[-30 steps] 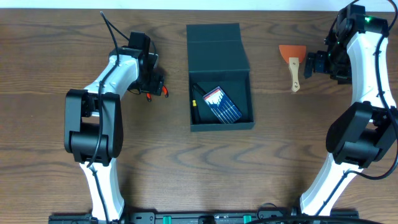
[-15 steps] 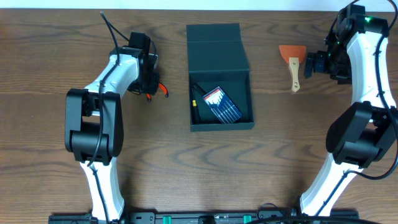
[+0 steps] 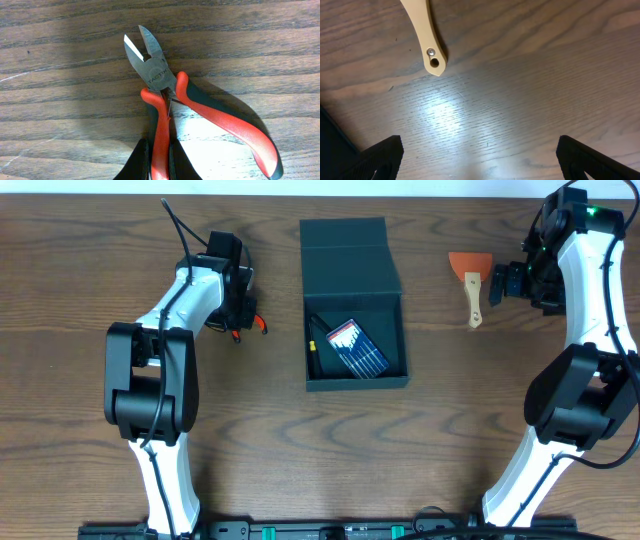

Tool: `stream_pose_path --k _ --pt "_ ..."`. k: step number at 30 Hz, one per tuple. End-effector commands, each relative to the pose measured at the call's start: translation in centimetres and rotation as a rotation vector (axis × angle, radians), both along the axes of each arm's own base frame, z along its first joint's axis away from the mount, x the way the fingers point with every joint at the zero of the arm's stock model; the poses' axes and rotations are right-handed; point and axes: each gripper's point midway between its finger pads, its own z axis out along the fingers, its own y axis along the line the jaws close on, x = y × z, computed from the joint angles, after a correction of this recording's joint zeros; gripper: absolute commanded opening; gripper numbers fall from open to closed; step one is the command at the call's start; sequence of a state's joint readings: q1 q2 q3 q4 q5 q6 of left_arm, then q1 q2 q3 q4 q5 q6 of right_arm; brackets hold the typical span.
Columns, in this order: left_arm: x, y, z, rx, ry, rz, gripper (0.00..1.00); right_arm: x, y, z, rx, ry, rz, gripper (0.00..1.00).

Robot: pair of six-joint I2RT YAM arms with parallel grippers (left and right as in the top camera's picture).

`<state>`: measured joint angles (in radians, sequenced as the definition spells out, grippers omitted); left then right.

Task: Pack container
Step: 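Lower the left gripper and grasp the pliers at the joint, then lift the pliers and carry them right over the green box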

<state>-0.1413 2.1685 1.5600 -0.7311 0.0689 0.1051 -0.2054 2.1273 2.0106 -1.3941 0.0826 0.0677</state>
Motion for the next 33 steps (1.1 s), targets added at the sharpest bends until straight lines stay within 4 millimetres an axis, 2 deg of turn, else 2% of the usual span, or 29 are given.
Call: stream_pose_path --k 1,5,9,11,16,18,23,26,29,33 --pt "-1.7 -0.5 -2.6 -0.023 0.087 0.005 0.06 -0.1 -0.2 -0.1 -0.002 0.006 0.001 0.99" --pt "-1.6 -0.6 -2.2 -0.026 0.084 0.005 0.06 -0.1 -0.2 -0.1 -0.002 0.006 0.001 0.99" --pt "-0.7 -0.7 -0.1 -0.033 0.030 0.004 0.06 -0.1 -0.2 -0.1 -0.002 0.006 0.001 0.99" --pt "0.0 -0.8 1.6 -0.040 -0.016 0.003 0.06 -0.1 -0.2 -0.1 -0.002 0.006 0.001 0.99" --pt "1.7 -1.0 7.5 -0.061 -0.161 0.000 0.06 -0.1 -0.2 -0.1 -0.002 0.006 0.001 0.99" --pt "1.9 -1.1 10.1 -0.071 -0.223 -0.001 0.06 -0.1 -0.2 -0.1 -0.002 0.006 0.001 0.99" --pt "1.5 -1.5 15.3 -0.089 -0.330 -0.013 0.06 -0.1 -0.2 -0.1 -0.002 0.006 0.001 0.99" --pt "0.8 -2.9 17.7 -0.102 -0.379 -0.047 0.06 -0.1 -0.2 -0.1 -0.002 0.006 0.001 0.99" --pt "-0.1 -5.4 19.2 -0.120 -0.409 -0.107 0.06 -0.1 -0.2 -0.1 -0.002 0.006 0.001 0.99" --pt "-1.8 -10.6 19.6 -0.159 -0.411 -0.257 0.06 -0.1 -0.2 -0.1 -0.002 0.006 0.001 0.99"
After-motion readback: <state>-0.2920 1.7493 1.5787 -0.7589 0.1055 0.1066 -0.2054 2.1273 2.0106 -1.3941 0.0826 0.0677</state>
